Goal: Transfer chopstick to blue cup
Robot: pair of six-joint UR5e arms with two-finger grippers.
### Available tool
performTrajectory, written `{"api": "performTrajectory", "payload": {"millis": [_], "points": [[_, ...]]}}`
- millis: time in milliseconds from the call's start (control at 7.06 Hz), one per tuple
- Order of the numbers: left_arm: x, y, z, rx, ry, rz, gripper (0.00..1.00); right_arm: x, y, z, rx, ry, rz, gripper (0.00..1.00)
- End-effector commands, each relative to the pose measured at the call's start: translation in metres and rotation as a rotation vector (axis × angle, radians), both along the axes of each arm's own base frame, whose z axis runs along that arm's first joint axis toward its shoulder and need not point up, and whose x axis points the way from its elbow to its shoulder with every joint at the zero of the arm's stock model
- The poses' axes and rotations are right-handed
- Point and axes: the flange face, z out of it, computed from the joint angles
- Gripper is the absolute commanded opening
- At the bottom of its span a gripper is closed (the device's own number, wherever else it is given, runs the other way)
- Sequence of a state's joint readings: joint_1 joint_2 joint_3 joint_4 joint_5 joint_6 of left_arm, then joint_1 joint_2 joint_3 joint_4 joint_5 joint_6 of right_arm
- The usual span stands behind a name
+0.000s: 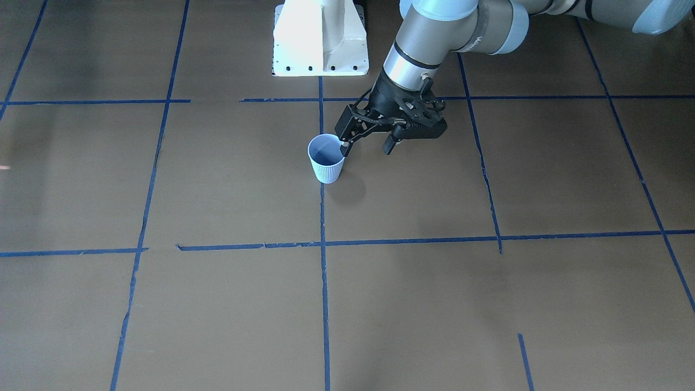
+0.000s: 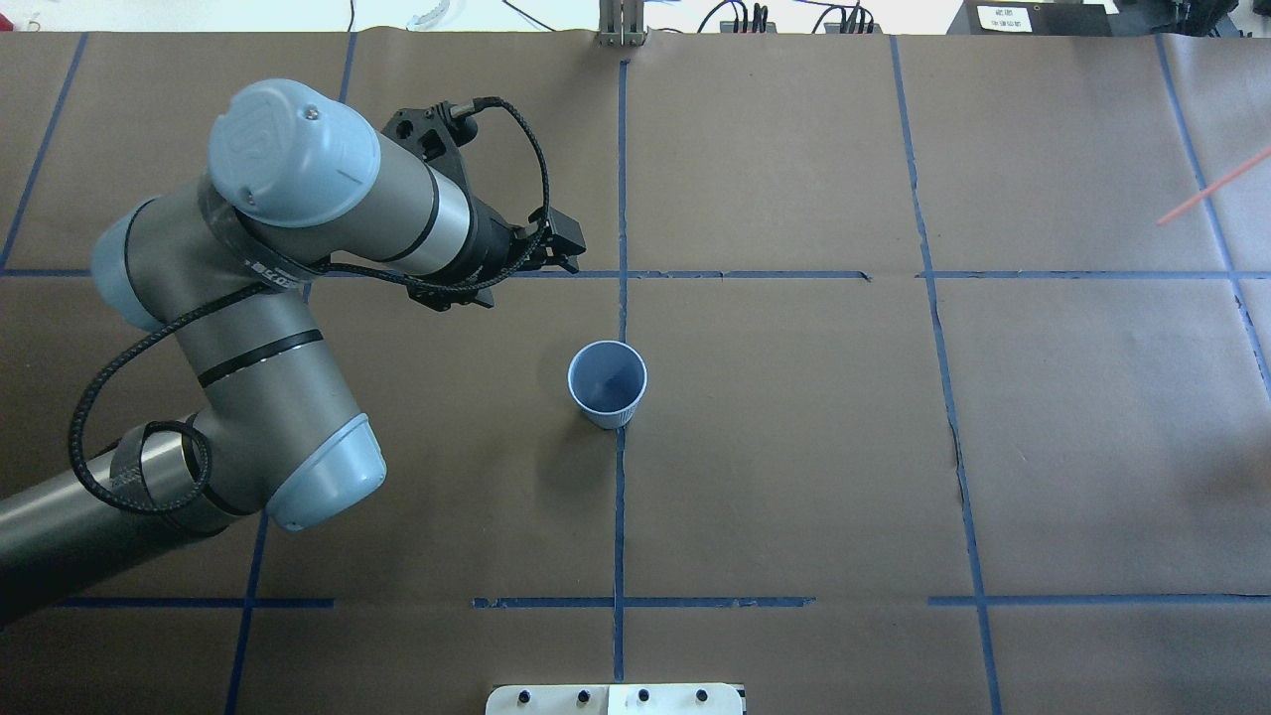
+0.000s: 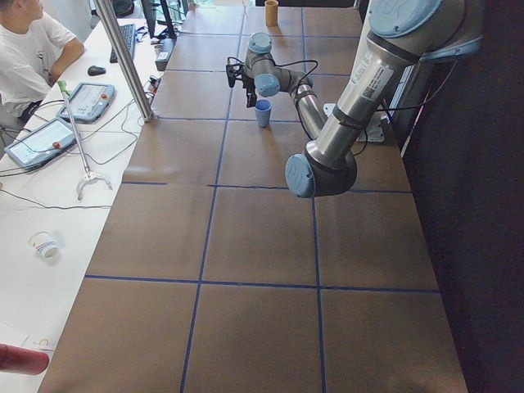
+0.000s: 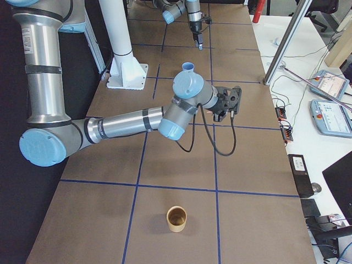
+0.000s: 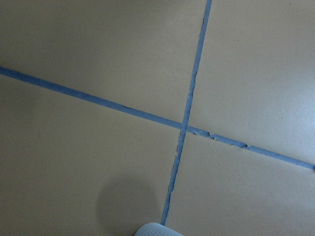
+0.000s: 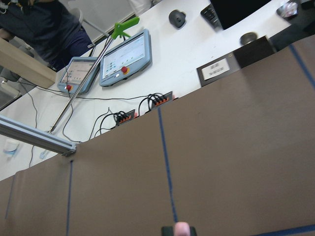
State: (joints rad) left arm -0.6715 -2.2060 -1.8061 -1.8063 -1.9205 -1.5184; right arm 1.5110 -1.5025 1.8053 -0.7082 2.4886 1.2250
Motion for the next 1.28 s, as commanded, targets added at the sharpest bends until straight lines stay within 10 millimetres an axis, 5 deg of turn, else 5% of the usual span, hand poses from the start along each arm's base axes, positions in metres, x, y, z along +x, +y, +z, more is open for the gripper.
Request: {"api": "performTrajectory", "payload": {"millis": [0, 425, 567, 850, 1133], "points": [[-0.024, -0.024, 0.005, 0.027, -0.007, -0.041, 0.99, -0.153, -0.016, -0.099, 0.005, -0.110, -0.144, 0.00], [-0.031, -0.033, 0.022, 0.045, -0.040, -0.040, 0.99, -0.333, 0.011, -0.197, 0.099, -0.138, -0.107, 0.01], [-0.032, -0.036, 0.024, 0.042, -0.042, -0.044, 0.99, -0.371, 0.042, -0.224, 0.095, -0.104, -0.088, 0.00], [-0.027, -0.043, 0.030, 0.058, -0.023, -0.049, 0.99, -0.404, 0.069, -0.247, 0.117, 0.016, -0.124, 0.00], [-0.026, -0.045, 0.034, 0.056, -0.022, -0.050, 0.99, -0.444, 0.097, -0.239, 0.197, 0.100, -0.059, 0.00]]}}
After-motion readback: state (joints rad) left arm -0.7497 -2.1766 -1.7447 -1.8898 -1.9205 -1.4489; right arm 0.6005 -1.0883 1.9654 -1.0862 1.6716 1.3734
